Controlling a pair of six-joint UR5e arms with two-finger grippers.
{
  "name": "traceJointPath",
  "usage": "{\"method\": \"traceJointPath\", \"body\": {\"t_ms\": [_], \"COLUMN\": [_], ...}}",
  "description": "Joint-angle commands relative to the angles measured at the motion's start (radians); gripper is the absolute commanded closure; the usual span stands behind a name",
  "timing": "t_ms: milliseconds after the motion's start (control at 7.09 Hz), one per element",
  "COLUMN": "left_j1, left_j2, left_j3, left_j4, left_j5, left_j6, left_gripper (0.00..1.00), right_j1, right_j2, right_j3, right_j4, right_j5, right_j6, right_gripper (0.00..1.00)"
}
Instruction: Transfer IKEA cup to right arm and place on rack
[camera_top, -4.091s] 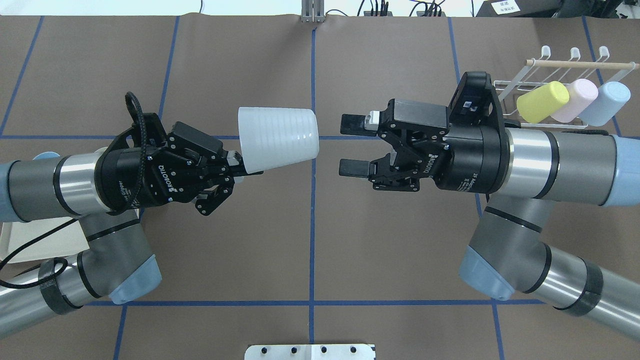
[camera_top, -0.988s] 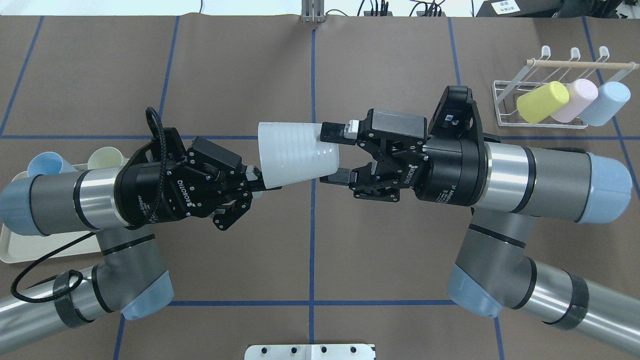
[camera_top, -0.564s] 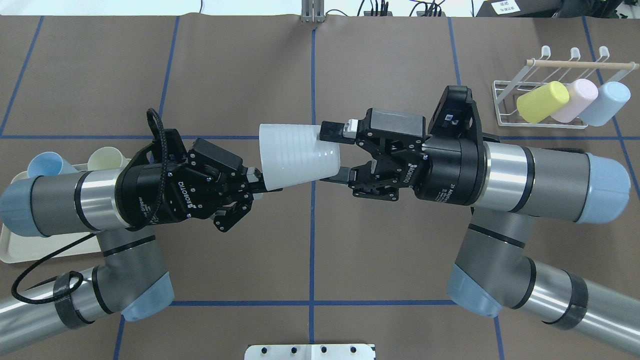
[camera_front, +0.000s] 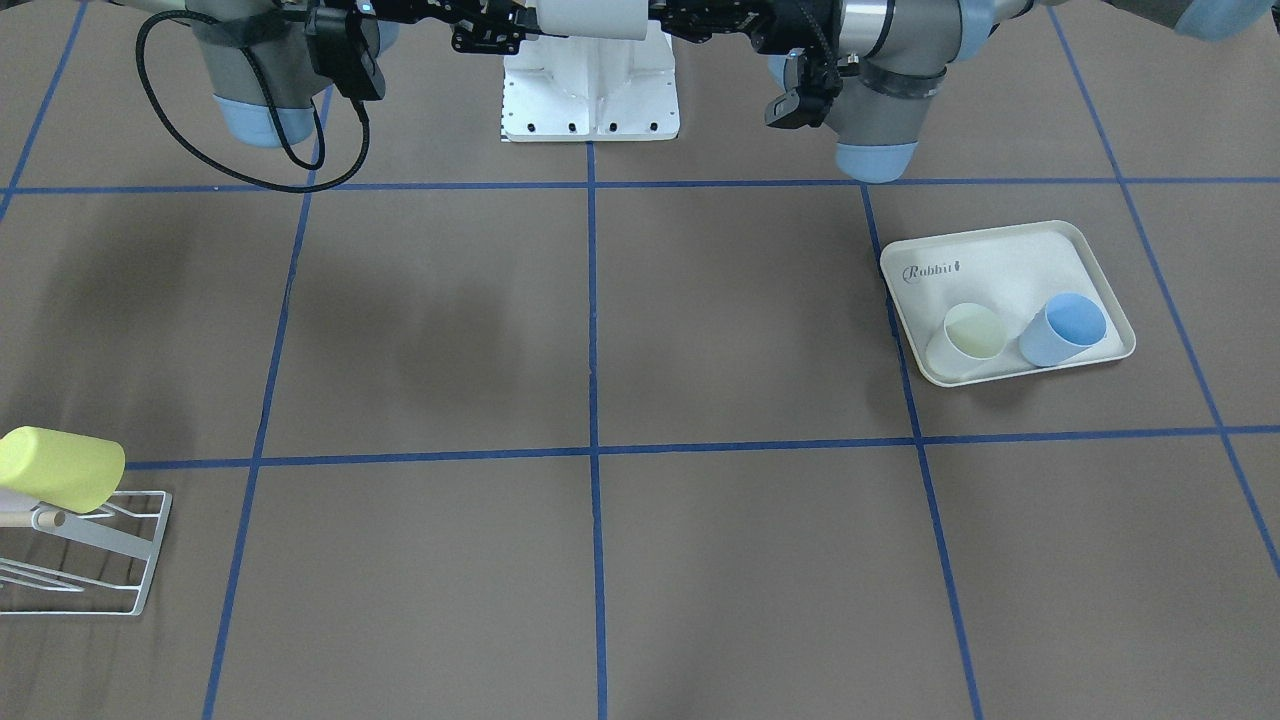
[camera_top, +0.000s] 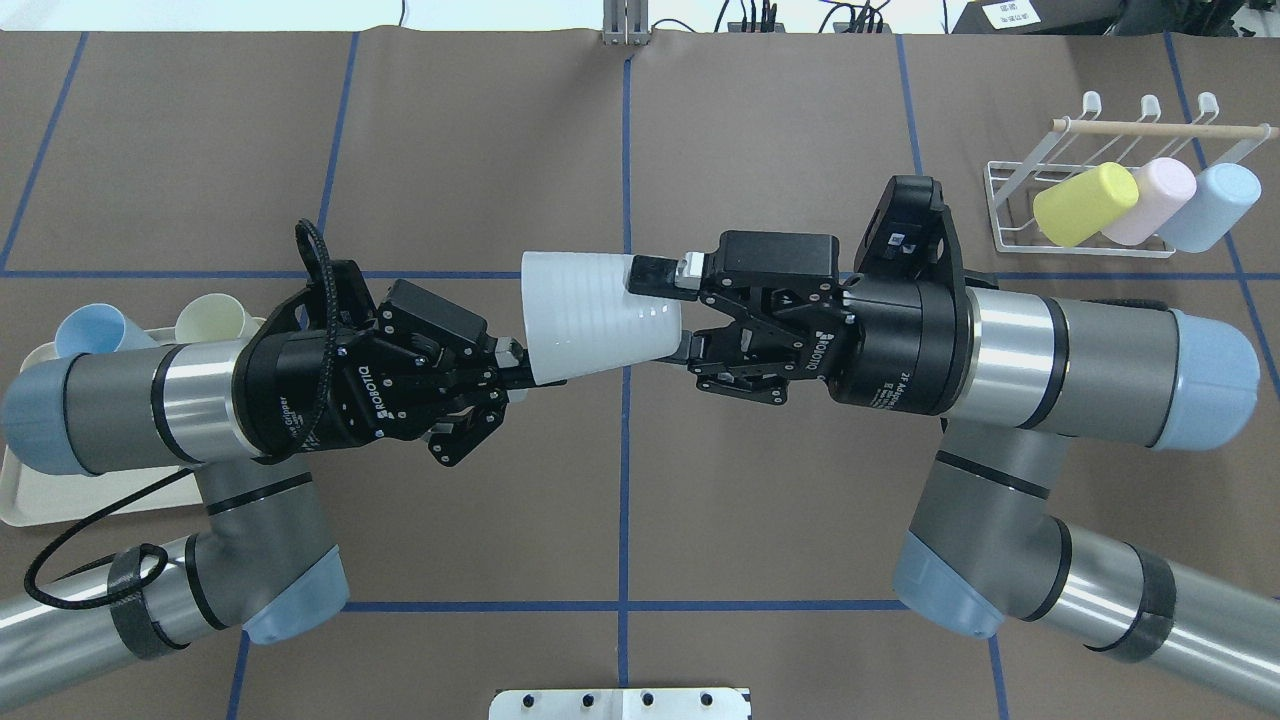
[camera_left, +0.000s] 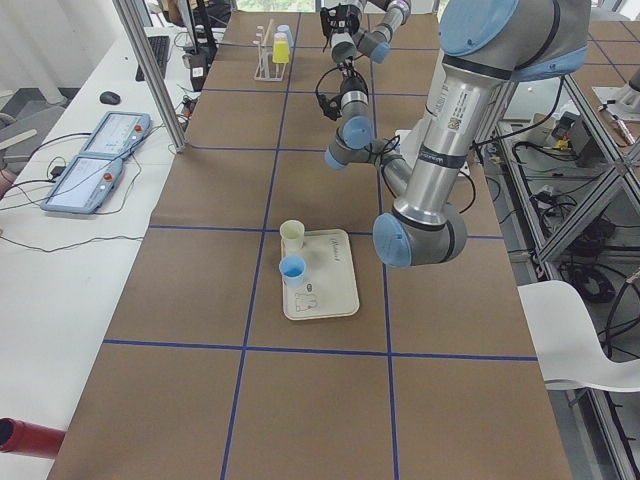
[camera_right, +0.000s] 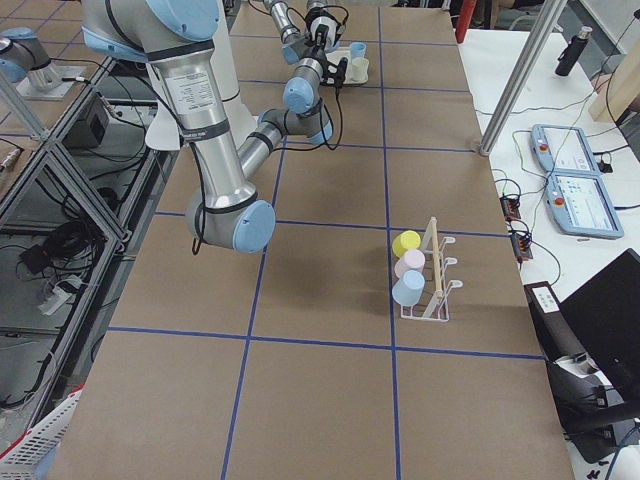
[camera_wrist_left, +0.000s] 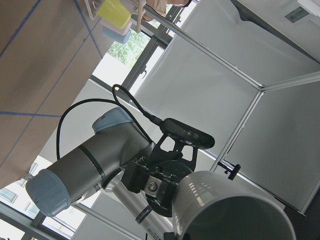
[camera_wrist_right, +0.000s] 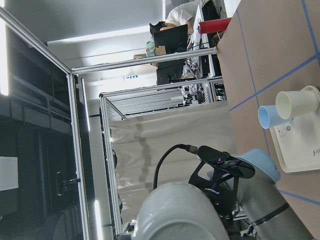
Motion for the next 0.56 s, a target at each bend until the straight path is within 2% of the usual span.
{"method": "traceJointPath", "body": {"t_ms": [0, 141, 423], "left_j1": [0.001, 0.001, -0.019], "left_j2": [0.001, 0.003, 0.013], "left_j3": [-0.001, -0.007, -0.028], "left_j4": [0.003, 0.004, 0.000], "left_j5": [0.000, 0.000, -0.001], "left_j6": [0.003, 0.003, 0.011], "left_gripper": [0.28, 0.00, 0.00], "right_j1": [-0.001, -0.001, 0.006], "right_j2": [0.002, 0.003, 0.002], "right_j3": [0.000, 0.000, 0.000], "right_j4": [0.000, 0.000, -0.003], "right_j5": [0.000, 0.000, -0.002], "right_j6": [-0.001, -0.001, -0.006], "right_gripper": [0.81, 0.85, 0.87]}}
